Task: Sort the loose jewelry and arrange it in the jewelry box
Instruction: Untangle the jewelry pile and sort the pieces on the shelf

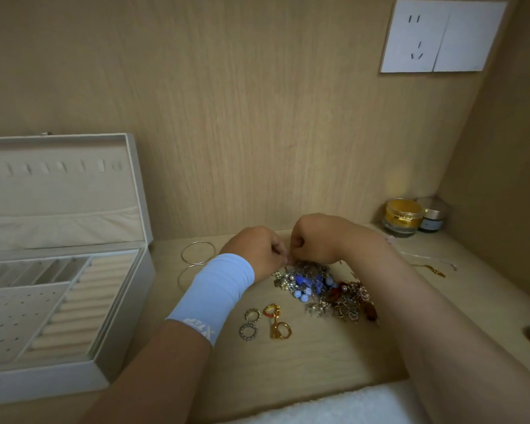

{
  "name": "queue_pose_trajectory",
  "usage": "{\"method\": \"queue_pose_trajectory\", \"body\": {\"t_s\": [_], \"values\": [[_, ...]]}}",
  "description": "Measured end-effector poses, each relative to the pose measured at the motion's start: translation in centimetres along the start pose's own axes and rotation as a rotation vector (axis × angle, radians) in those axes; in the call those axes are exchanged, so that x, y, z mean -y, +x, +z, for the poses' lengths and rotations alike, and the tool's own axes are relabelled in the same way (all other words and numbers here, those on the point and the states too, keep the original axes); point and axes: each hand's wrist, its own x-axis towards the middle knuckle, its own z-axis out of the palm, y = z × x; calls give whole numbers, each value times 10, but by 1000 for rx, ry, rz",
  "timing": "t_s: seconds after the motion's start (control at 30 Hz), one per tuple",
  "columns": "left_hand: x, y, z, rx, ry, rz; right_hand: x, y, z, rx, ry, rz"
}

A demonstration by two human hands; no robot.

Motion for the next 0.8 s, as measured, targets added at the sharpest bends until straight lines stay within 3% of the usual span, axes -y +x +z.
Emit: {"method": "queue_pose_trajectory", "body": {"t_s": [0.17,0.4,0.6,0.8], "values": [[-1,9,5,31,26,15,-17,-2,-9,-29,142,31],[-4,12,6,25,142,48,-31,-2,-14,98,162,66],[-7,10,7,24,244,71,-23,0,-13,-75,267,7],[2,7,-2,-86,-55,49,-16,-5,-19,-8,481,-94]]}}
